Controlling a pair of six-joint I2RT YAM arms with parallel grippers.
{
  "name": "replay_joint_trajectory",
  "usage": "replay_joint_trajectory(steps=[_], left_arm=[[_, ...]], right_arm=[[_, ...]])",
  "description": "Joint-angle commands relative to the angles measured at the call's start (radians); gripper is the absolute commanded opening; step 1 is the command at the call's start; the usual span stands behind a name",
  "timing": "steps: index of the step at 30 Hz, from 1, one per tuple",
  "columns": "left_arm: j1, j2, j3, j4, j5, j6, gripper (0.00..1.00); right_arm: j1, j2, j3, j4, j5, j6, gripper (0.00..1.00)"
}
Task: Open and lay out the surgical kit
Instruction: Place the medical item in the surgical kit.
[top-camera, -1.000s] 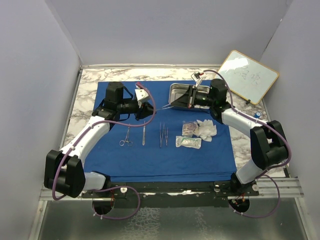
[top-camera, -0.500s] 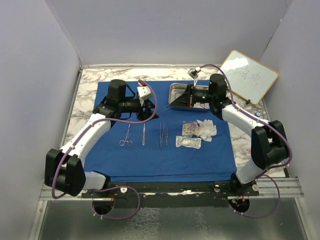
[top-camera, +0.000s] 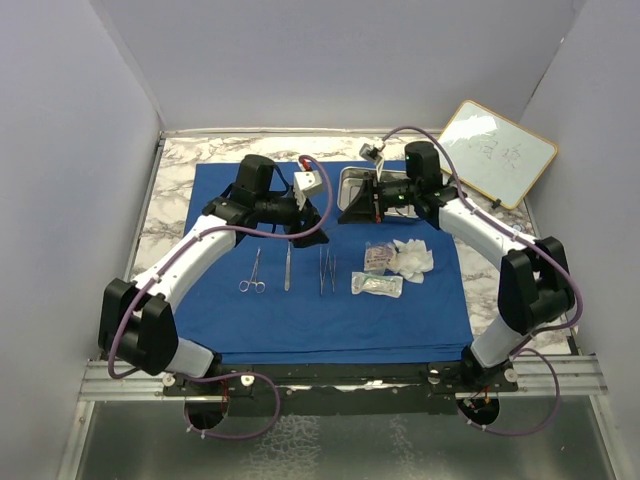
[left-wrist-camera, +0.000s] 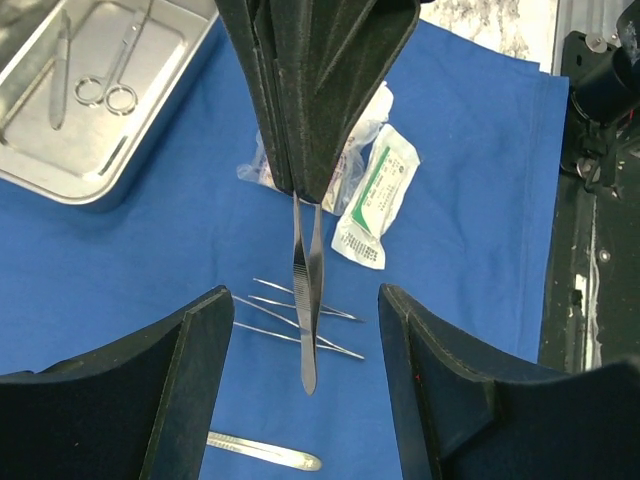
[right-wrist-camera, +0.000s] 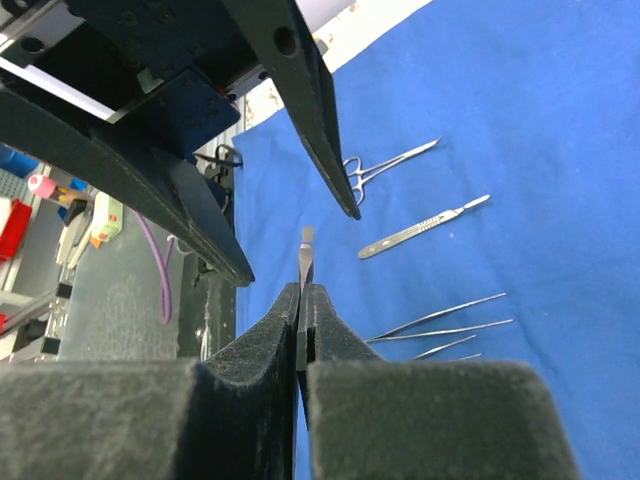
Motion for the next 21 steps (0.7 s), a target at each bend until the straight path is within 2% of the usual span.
replay_joint_trajectory(steps=[1, 9, 15, 21], left_arm=[[-0.008, 0.026, 0.029, -0.031, -0.012, -0.032, 0.62], [-0.02, 0.009, 0.035, 0.003, -0.154, -0.107, 0.55], [-0.071, 0.0, 0.058, 0.013, -0.334, -0.133, 0.51], [-0.088, 0.013, 0.073, 0.015, -0.383, -0.152, 0.42]], right_arm=[[0.011, 0.018, 0.051, -0.121, -0.053, -0.127, 0.01], [0.021, 0.054, 0.085, -0.199, -0.017, -0.137, 0.01], [0.028, 0.089, 0.102, -0.216, -0.017, -0.104, 0.01], [0.033, 0.112, 0.112, -0.216, -0.02, -0.083, 0.01]])
